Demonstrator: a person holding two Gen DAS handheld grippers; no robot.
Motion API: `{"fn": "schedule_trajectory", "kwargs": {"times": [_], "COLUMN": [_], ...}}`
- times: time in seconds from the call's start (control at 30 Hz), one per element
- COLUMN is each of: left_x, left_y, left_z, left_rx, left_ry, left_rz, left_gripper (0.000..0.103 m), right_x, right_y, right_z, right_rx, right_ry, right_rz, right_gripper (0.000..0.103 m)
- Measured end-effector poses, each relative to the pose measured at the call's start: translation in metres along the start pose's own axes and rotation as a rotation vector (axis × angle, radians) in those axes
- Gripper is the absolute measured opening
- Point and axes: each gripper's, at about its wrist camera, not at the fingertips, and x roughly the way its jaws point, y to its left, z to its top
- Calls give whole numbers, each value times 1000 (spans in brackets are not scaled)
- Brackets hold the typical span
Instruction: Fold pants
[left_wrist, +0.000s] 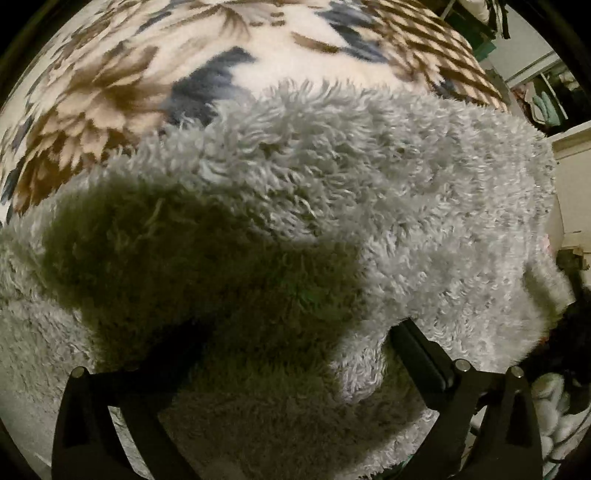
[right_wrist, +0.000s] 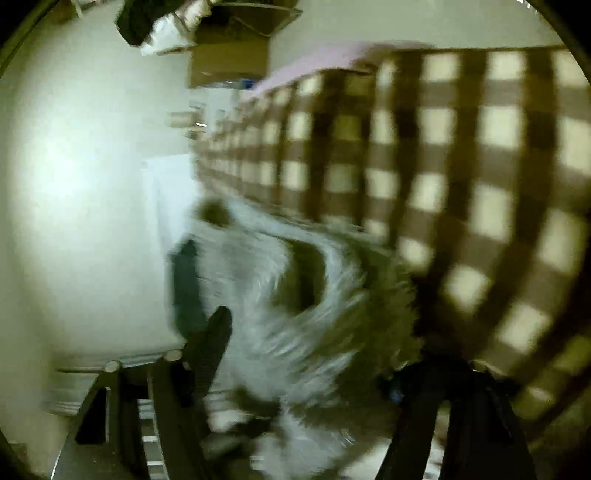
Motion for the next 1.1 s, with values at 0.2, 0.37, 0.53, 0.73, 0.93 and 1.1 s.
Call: {"fn": "schedule_trajectory", "kwargs": {"times": [0.2, 0.37, 0.53, 0.73, 0.93, 1.1], "left_x": [16, 21, 18, -13, -73, -133], "left_y": [-26, -37, -53, -28, 10, 95], "left_z": [13, 23, 17, -1, -15, -41], "left_rx": [10, -11, -4, 8, -58, -178], "left_ry": [20, 27, 20, -12, -93, -161], "left_rz": [100, 135, 134, 97, 41, 0], "left_gripper": [103, 103, 103, 103, 103, 103], "right_x": [26, 46, 48, 42, 43, 66], "right_y": [-2, 15, 16, 66, 148, 211], "right_z": [5, -4, -14, -39, -80, -152], "right_rx": [-74, -138, -163, -270, -426, -558], "right_ry": [59, 72, 22, -31, -54, -16], "right_rz": [-91, -155, -295, -383, -416, -426], "right_gripper": [70, 67, 25, 17, 17, 17]}}
